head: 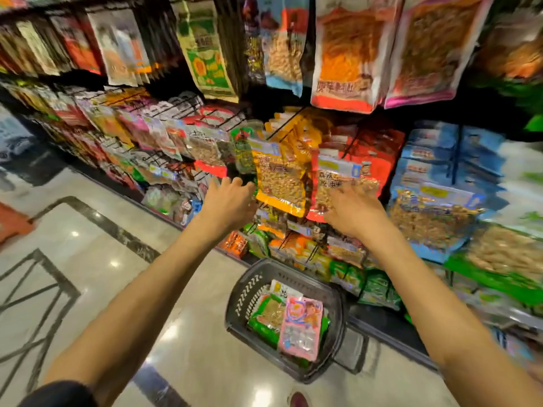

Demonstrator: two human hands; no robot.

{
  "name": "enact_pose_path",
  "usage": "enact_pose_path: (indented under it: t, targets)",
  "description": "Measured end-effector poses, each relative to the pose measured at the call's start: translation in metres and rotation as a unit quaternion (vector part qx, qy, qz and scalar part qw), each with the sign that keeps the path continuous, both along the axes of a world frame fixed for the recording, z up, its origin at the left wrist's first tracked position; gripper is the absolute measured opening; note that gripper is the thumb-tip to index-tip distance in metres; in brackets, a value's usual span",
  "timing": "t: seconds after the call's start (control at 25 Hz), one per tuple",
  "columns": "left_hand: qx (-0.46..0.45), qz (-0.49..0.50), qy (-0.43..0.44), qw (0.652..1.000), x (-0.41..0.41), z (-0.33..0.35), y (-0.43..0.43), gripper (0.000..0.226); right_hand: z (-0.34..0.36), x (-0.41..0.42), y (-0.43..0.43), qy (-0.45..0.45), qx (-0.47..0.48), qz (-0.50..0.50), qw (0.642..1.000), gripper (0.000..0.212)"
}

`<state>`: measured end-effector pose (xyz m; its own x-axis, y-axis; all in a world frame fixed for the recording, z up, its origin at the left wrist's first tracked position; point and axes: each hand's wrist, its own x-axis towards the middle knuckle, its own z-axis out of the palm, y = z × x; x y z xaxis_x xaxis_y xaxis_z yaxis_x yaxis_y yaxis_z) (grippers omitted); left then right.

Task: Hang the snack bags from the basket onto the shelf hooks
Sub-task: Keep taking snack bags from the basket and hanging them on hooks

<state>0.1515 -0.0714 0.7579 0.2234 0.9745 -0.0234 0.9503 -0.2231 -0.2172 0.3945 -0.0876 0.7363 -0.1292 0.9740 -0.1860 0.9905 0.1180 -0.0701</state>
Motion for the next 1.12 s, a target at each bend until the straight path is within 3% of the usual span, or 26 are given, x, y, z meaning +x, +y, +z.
enact_pose_path:
  t: [0.28, 0.52, 0.88, 1.12]
  targets:
    - [-0.059, -0.028, -0.032, 0.997, -0.039, -0.067, 0.057, 0.045, -0.054, -0.044, 0.031, 0.02, -0.057, -0.033, 0.998, 0.058]
    - [-0.16, -0.07, -0.039, 0.984, -0.069, -0.145, 0.08, 0.043, -0.122, -0.077, 0.028, 0.029, -0.142, -0.083, 0.986, 0.056]
    - [-0.304, -0.126, -0.031, 0.944, -0.121, -0.324, 0.097, 0.042, -0.294, -0.145, 0.0, 0.065, -0.257, -0.233, 0.936, 0.041]
    - [-0.355, -0.106, -0.022, 0.929, -0.134, -0.472, 0.101, 0.043, -0.436, -0.158, -0.007, 0.06, -0.317, -0.266, 0.908, 0.055]
